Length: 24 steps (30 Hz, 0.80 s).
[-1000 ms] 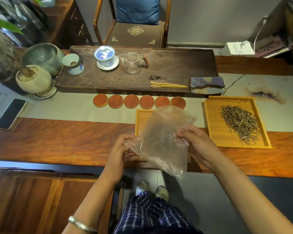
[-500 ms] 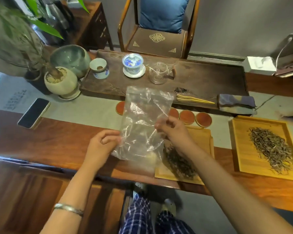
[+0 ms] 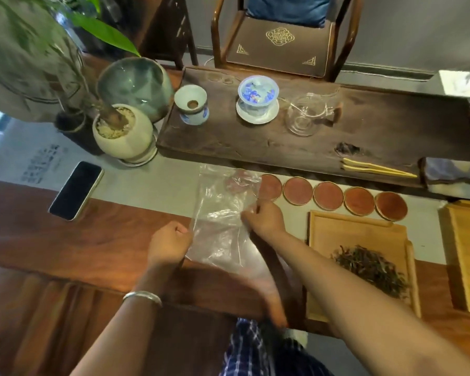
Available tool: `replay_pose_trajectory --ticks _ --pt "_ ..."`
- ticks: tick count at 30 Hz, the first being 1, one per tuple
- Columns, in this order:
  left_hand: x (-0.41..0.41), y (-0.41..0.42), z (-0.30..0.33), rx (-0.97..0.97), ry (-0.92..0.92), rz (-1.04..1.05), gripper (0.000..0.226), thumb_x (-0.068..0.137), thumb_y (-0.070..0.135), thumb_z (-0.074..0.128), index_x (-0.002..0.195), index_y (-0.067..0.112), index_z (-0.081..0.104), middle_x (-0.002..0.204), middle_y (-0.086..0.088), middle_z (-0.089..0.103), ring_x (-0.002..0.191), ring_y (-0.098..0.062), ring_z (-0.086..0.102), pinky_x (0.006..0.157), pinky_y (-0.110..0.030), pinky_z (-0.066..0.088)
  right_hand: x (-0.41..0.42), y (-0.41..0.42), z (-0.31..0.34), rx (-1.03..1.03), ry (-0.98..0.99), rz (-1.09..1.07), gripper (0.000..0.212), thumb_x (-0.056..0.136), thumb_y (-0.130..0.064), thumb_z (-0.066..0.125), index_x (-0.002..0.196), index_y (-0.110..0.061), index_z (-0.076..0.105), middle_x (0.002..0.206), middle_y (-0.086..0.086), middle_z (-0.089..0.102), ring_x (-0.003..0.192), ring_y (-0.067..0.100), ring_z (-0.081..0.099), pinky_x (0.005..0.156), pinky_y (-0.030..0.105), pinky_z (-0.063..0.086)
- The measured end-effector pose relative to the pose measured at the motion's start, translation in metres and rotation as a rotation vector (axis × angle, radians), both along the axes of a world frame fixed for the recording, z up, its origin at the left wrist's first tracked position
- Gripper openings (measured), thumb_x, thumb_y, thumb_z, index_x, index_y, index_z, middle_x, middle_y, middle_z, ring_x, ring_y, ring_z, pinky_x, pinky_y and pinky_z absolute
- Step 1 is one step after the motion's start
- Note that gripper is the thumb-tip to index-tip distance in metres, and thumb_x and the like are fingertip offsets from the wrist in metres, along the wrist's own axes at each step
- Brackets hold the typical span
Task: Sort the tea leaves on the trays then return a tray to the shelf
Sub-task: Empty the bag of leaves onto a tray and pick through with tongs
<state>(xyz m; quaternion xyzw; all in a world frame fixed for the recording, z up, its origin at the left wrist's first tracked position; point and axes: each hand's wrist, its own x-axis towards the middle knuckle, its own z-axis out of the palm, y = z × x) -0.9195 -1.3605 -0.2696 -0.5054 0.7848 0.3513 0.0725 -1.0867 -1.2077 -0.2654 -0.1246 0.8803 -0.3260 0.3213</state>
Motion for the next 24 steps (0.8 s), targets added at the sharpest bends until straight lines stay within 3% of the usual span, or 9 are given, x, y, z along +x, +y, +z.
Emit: replay_pose_trajectory --ticks 4,7,10,14,16,18,21,24 --pt "-0.007 -0.007 -0.004 -0.035 -0.094 -0.029 0.021 0.072 0.039 0.062 0.064 0.022 0.054 0.064 0.011 0.060 0.061 -0.005 0.052 0.055 -0.024 0.035 -0.001 -0.006 -0.002 0.088 0.012 0.009 0.014 0.072 -0.023 0.066 0.069 -0.012 0.059 0.071 0.005 0.062 0.072 0.024 0.061 0.058 0.024 0.036" --pt "-0.004 -0.007 -0.001 -0.058 -0.130 -0.020 0.027 0.074 0.045 0.062 0.065 0.020 0.054 0.065 0.008 0.060 0.062 -0.009 0.053 0.058 -0.026 0.037 -0.004 -0.005 0.003 0.133 0.025 0.078 0.028 0.076 -0.035 0.065 0.067 -0.009 0.060 0.069 0.007 0.060 0.071 0.027 0.061 0.056 0.026 0.037" --pt "0.000 -0.005 0.019 -0.116 -0.088 0.020 0.035 0.076 0.053 0.060 0.067 0.019 0.055 0.066 0.006 0.060 0.065 -0.018 0.055 0.063 -0.029 0.041 -0.016 0.009 0.016 0.216 0.093 0.130 0.047 0.082 -0.052 0.056 0.058 -0.013 0.047 0.065 0.008 0.053 0.064 0.027 0.053 0.050 0.027 0.032" --pt "-0.004 0.009 0.050 -0.288 0.095 -0.066 0.016 0.080 0.030 0.060 0.070 0.021 0.052 0.070 0.004 0.056 0.067 -0.024 0.053 0.058 -0.031 0.039 -0.068 0.067 0.045 0.196 0.268 -0.002 0.029 0.087 -0.036 0.053 0.070 -0.012 0.057 0.066 0.004 0.060 0.068 0.025 0.059 0.056 0.031 0.043" --pt "-0.021 0.030 0.061 -0.255 0.171 -0.144 0.010 0.080 0.020 0.059 0.073 0.023 0.052 0.070 0.005 0.056 0.064 -0.020 0.051 0.056 -0.030 0.035 -0.106 0.105 0.059 0.232 0.407 -0.141 0.020 0.087 -0.030 0.055 0.076 -0.014 0.056 0.068 0.000 0.058 0.068 0.022 0.055 0.056 0.030 0.040" --pt "-0.042 0.062 0.061 -0.154 0.204 -0.216 0.013 0.080 0.013 0.059 0.073 0.024 0.055 0.068 0.004 0.058 0.063 -0.017 0.052 0.060 -0.029 0.039 -0.143 0.137 0.064 0.310 0.542 -0.187 0.014 0.086 -0.026 0.058 0.088 -0.012 0.056 0.084 0.008 0.060 0.075 0.027 0.055 0.060 0.031 0.041" --pt "-0.064 0.111 0.048 0.034 0.283 -0.288 0.014 0.082 0.008 0.056 0.073 0.019 0.057 0.065 -0.001 0.057 0.068 -0.025 0.055 0.066 -0.036 0.047 -0.181 0.163 0.058 0.429 0.636 0.003 0.030 0.085 -0.021 0.060 0.110 -0.006 0.052 0.108 0.020 0.054 0.098 0.039 0.053 0.081 0.044 0.047" --pt "-0.077 0.143 0.029 0.061 0.321 -0.479 0.018 0.086 0.014 0.053 0.072 0.025 0.053 0.064 0.008 0.052 0.065 -0.014 0.051 0.060 -0.027 0.039 -0.202 0.167 0.046 0.486 0.657 0.252 0.033 0.087 -0.020 0.056 0.116 -0.004 0.048 0.111 0.024 0.050 0.101 0.042 0.050 0.084 0.047 0.044"
